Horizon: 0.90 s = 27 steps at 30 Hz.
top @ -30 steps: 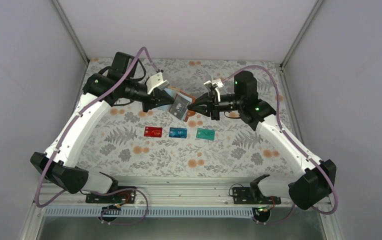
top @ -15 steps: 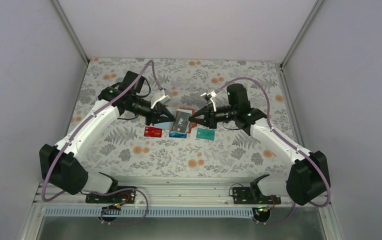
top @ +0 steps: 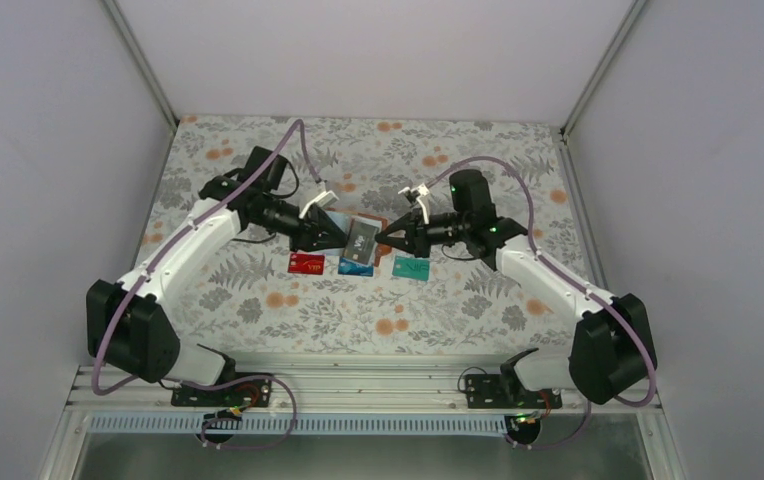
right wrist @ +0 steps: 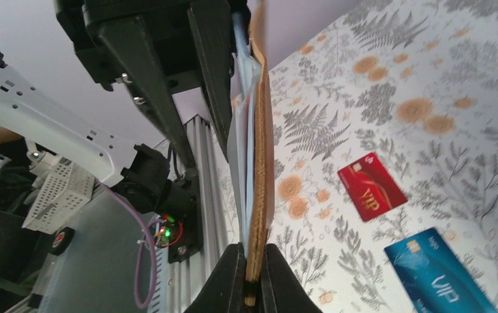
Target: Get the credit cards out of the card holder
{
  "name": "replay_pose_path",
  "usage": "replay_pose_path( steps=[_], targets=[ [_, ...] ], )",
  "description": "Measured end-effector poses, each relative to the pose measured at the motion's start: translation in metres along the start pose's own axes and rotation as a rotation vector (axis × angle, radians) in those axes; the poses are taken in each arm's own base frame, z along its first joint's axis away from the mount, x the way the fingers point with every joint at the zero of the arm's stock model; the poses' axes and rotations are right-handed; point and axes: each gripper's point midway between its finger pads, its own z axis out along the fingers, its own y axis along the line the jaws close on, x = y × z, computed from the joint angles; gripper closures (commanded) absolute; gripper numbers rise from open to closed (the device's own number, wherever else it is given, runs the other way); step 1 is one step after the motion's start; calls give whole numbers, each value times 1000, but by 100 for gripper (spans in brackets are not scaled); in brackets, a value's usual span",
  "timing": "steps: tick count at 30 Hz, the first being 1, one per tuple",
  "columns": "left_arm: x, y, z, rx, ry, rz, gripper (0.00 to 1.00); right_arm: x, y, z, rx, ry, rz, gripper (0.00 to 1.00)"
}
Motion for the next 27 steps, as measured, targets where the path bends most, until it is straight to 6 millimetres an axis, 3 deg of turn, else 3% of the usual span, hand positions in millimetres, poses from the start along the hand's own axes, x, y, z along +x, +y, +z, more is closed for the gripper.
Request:
replay_pose_path(
  steps=[5, 7, 10, 11, 16, 25, 26, 27],
  targets=[
    [-19, -6, -19, -64, 17, 71, 46, -17, 3, -3, 23, -25, -64, 96],
    [-29, -9, -30, -102, 12, 114, 33, -21, 5, -5, 27, -30, -78, 96],
    [-38, -14, -53, -181, -3, 161, 4, -27, 10, -11, 41, -44, -104, 96],
    [-40, -13, -61, -216, -10, 174, 0, -30, 12, -13, 45, -49, -111, 96],
    [-41, -6, -88, -362, -16, 178, 0, -47, 28, -23, 47, -86, -164, 96],
    [-42, 1, -91, -403, -22, 166, 0, -56, 47, -27, -16, -104, -207, 96],
    [-43, -1, -90, -390, -29, 169, 5, -56, 48, -27, -25, -104, -211, 96],
    [-44, -4, -89, -373, -36, 172, 15, -56, 50, -27, -33, -104, -213, 96]
  ],
)
